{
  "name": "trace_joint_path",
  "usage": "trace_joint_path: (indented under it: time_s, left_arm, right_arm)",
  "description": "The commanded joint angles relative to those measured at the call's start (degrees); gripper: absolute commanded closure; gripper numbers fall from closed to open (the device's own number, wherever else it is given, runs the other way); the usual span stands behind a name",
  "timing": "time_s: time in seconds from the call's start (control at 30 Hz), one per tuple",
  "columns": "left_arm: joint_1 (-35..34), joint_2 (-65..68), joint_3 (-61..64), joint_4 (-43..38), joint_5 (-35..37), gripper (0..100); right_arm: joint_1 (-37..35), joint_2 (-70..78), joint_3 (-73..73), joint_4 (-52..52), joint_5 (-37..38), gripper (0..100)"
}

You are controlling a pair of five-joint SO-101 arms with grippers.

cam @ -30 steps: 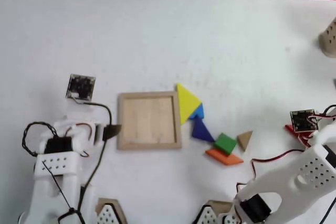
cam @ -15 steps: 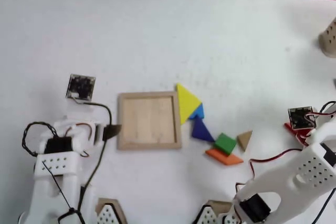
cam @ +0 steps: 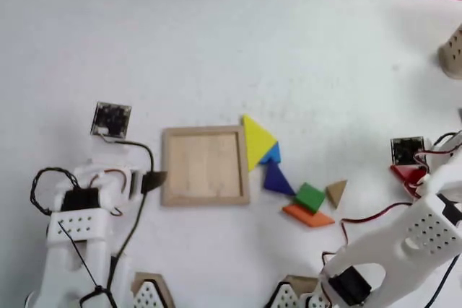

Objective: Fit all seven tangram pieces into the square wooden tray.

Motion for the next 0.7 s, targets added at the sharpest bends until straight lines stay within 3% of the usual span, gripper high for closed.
trace_joint_path:
  time_s: [0.0, 0.67]
  left_arm:
    - [0.7, -0.3, -0.8, -0.1, -0.6, 61]
    - [0.7, -0.3, -0.8, -0.1, -0.6, 61]
  right_arm:
    - [-1.5, -0.6, -0.6, -0.6, -6.0, 93.7]
    - [-8.4, -10.9, -0.3, 7.2, -34.4, 95.4]
